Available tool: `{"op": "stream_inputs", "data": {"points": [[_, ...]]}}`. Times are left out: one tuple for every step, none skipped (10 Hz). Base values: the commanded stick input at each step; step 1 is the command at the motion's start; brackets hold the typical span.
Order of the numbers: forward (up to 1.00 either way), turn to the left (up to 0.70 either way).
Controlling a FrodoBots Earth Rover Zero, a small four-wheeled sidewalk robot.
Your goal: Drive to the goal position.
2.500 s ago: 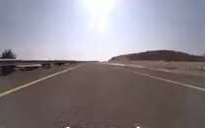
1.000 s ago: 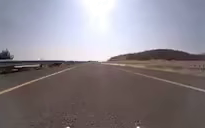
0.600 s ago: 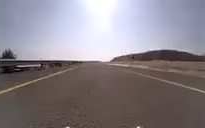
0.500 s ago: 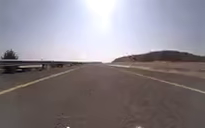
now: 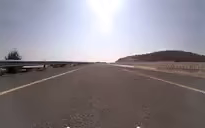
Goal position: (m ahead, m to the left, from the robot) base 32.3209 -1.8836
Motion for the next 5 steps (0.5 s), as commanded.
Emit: {"op": "stream_inputs", "data": {"points": [[0.7,0.0],[0.7,0.0],[0.7,0.0],[0.7,0.0],[0.7,0.0]]}}
